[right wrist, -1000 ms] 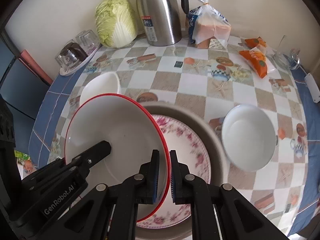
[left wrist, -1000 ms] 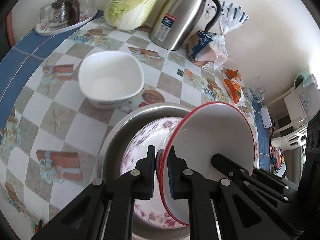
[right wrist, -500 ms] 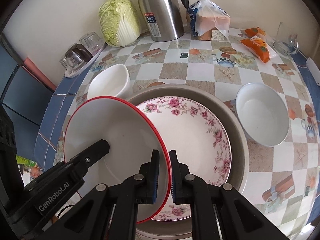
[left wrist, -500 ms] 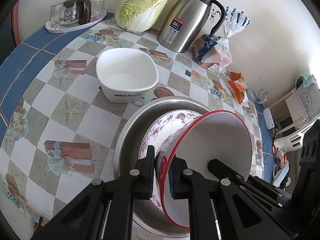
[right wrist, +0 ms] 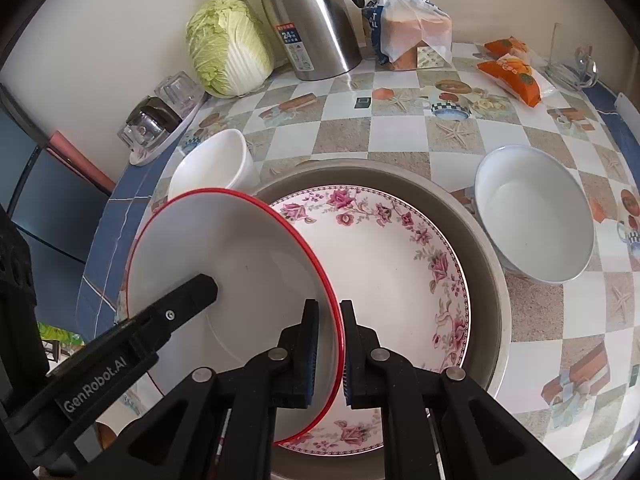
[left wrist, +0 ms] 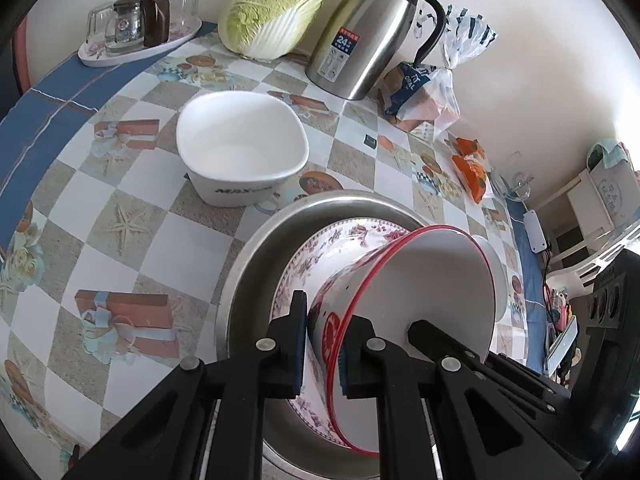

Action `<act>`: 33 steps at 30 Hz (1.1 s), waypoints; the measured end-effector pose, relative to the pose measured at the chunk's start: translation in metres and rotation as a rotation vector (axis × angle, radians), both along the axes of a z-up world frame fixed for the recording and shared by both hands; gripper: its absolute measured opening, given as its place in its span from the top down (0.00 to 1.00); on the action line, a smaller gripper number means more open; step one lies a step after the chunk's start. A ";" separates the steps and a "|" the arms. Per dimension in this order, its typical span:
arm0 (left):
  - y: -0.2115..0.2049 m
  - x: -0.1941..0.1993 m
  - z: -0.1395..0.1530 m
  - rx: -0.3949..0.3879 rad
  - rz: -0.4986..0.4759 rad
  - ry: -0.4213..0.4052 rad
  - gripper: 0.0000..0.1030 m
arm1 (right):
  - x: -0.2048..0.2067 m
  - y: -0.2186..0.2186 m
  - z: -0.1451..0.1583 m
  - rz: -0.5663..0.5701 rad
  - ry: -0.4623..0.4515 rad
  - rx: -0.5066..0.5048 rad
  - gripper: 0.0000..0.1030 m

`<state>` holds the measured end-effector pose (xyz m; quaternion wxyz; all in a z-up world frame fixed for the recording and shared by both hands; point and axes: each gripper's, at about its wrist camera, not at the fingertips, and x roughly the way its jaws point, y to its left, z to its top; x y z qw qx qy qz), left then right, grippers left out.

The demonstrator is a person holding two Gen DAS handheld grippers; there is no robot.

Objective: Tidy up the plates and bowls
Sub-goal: 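Lower the red-rimmed bowl onto the pink-floral plate inside the basin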

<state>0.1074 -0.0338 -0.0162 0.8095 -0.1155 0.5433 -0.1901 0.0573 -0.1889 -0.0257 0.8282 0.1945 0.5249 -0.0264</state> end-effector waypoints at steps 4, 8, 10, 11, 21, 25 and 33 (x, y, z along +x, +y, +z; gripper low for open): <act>-0.004 -0.002 -0.004 0.012 -0.008 0.000 0.89 | -0.002 -0.002 -0.003 0.004 0.011 -0.002 0.89; -0.011 -0.005 -0.003 0.025 -0.019 -0.016 0.89 | -0.005 -0.005 -0.005 0.002 0.018 -0.003 0.89; -0.014 -0.006 -0.004 0.036 -0.027 -0.018 0.89 | -0.006 -0.008 -0.006 -0.002 0.021 -0.007 0.89; -0.016 -0.006 -0.005 0.040 -0.031 -0.016 0.89 | -0.006 -0.010 -0.007 -0.005 0.024 -0.007 0.89; -0.022 -0.007 -0.009 0.045 -0.042 -0.003 0.89 | -0.007 -0.015 -0.011 -0.022 0.032 0.002 0.89; -0.021 -0.006 -0.012 0.036 -0.031 0.006 0.89 | -0.005 -0.017 -0.014 -0.028 0.036 0.015 0.88; -0.024 -0.003 -0.018 0.041 -0.029 0.017 0.89 | -0.002 -0.019 -0.019 -0.036 0.042 0.015 0.88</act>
